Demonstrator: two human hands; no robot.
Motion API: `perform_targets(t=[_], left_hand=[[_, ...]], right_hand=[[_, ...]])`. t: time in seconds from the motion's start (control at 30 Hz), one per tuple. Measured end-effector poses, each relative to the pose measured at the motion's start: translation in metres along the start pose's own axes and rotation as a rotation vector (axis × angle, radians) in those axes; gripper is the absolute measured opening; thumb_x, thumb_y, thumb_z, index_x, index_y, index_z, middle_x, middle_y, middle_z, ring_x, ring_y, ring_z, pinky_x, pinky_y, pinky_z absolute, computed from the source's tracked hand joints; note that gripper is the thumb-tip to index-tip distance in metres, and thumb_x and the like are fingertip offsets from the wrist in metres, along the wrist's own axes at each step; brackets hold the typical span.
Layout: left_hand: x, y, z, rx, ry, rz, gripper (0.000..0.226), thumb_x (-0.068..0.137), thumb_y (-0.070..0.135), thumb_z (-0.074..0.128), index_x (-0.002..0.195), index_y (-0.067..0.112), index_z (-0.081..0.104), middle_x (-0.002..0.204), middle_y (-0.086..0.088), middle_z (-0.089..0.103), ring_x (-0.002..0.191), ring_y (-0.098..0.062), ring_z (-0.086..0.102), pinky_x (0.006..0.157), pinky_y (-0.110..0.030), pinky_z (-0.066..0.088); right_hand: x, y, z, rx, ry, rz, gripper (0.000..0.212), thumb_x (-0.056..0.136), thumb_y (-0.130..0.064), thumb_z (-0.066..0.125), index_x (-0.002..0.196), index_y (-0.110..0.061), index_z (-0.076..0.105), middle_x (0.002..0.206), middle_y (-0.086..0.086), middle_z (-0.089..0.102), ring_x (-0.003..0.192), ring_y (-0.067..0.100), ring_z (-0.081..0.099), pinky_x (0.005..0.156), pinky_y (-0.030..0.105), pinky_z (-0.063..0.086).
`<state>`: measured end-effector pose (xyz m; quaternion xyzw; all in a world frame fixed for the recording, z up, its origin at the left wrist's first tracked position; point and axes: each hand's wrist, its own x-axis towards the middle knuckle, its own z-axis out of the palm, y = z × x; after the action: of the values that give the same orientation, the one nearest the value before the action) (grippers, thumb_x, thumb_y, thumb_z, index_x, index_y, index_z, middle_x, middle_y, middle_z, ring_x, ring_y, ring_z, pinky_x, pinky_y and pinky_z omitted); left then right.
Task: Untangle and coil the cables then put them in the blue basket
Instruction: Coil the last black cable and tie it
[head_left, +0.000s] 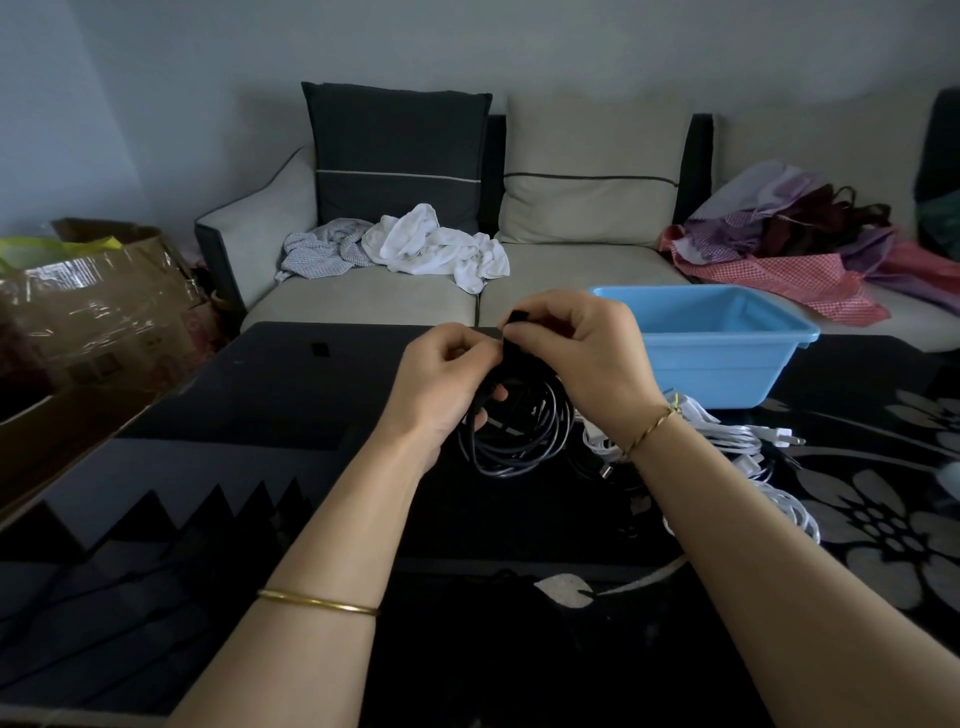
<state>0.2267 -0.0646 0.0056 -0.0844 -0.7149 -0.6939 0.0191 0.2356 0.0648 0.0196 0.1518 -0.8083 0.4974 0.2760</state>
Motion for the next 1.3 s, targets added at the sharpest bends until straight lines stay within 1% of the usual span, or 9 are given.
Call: perform_targets(t=[0.1,0.37,0.53,0.67,0.87,0.9,1.03,1.17,1.3], left_hand=[[0.000,0.000,0.001,-0.013,0.013,0.041,0.010,0.090,0.012,0.056,0.088,0.003,0.061,0.064,-0.004,0.061,0.050,-0.004,0.058,0.042,-0.021,0.039],[0.001,-0.005,0.002,-0.060,0.059,0.117,0.012,0.088,0.001,0.054,0.076,0.003,0.055,0.068,-0.011,0.058,0.053,-0.017,0.058,0.035,-0.020,0.033],[0.001,-0.006,0.001,-0.061,0.074,0.152,0.019,0.087,-0.002,0.052,0.070,0.006,0.050,0.068,-0.015,0.055,0.055,-0.023,0.057,0.036,-0.020,0.031],[0.000,-0.006,0.002,-0.035,0.071,0.173,0.019,0.086,-0.003,0.052,0.069,0.006,0.049,0.067,-0.018,0.054,0.052,-0.022,0.055,0.036,-0.020,0.031],[0.000,-0.006,0.004,-0.129,0.047,0.158,0.013,0.081,0.003,0.053,0.070,0.007,0.048,0.058,-0.010,0.052,0.052,-0.021,0.053,0.036,-0.020,0.030],[-0.001,-0.006,0.005,-0.118,0.030,0.156,0.008,0.075,0.008,0.055,0.073,0.007,0.047,0.059,-0.010,0.053,0.053,-0.020,0.053,0.036,-0.022,0.031],[-0.001,-0.007,0.007,0.043,-0.009,0.216,0.032,0.059,0.014,0.059,0.087,0.019,0.043,0.087,-0.010,0.054,0.070,-0.021,0.054,0.051,-0.025,0.039],[-0.002,-0.007,0.008,0.110,-0.021,0.238,0.039,0.057,0.014,0.061,0.087,0.024,0.039,0.091,-0.004,0.050,0.067,-0.016,0.047,0.056,-0.026,0.039],[-0.003,-0.007,0.011,0.161,-0.007,0.302,0.043,0.069,-0.002,0.067,0.094,0.017,0.037,0.084,-0.001,0.047,0.065,-0.008,0.046,0.057,-0.020,0.043]], right_hand=[[0.006,-0.002,0.002,0.109,0.004,0.061,0.014,0.080,-0.008,0.069,0.074,-0.020,0.069,0.066,-0.012,0.064,0.061,-0.004,0.057,0.064,0.014,0.047],[0.012,0.006,0.007,0.107,-0.028,0.145,0.020,0.079,-0.012,0.072,0.068,-0.026,0.064,0.065,-0.008,0.062,0.062,0.005,0.057,0.068,0.027,0.050],[0.014,0.005,0.008,0.068,-0.044,0.161,0.023,0.078,-0.014,0.073,0.063,-0.027,0.062,0.055,-0.014,0.058,0.053,-0.001,0.052,0.061,0.021,0.044],[0.013,0.004,0.009,0.047,-0.058,0.196,0.020,0.078,-0.014,0.074,0.065,-0.024,0.062,0.060,-0.009,0.059,0.056,0.004,0.053,0.062,0.022,0.044],[0.016,0.000,0.010,-0.057,-0.044,0.171,0.028,0.077,-0.016,0.074,0.060,-0.027,0.055,0.059,-0.013,0.055,0.054,0.000,0.049,0.057,0.016,0.040],[0.016,0.000,0.009,-0.073,-0.041,0.169,0.029,0.077,-0.016,0.074,0.060,-0.028,0.054,0.059,-0.013,0.054,0.055,0.000,0.048,0.057,0.015,0.038],[0.015,0.005,0.006,-0.075,-0.042,0.188,0.029,0.077,-0.016,0.075,0.059,-0.027,0.054,0.059,-0.012,0.053,0.054,0.000,0.046,0.056,0.015,0.037],[0.013,0.004,0.003,0.002,-0.106,0.216,0.019,0.078,-0.008,0.072,0.068,-0.020,0.061,0.065,-0.002,0.060,0.058,0.006,0.052,0.058,0.018,0.044],[0.012,0.006,0.000,0.042,-0.137,0.239,0.022,0.080,-0.004,0.068,0.094,-0.018,0.060,0.079,0.016,0.064,0.064,0.015,0.055,0.061,0.027,0.046]])
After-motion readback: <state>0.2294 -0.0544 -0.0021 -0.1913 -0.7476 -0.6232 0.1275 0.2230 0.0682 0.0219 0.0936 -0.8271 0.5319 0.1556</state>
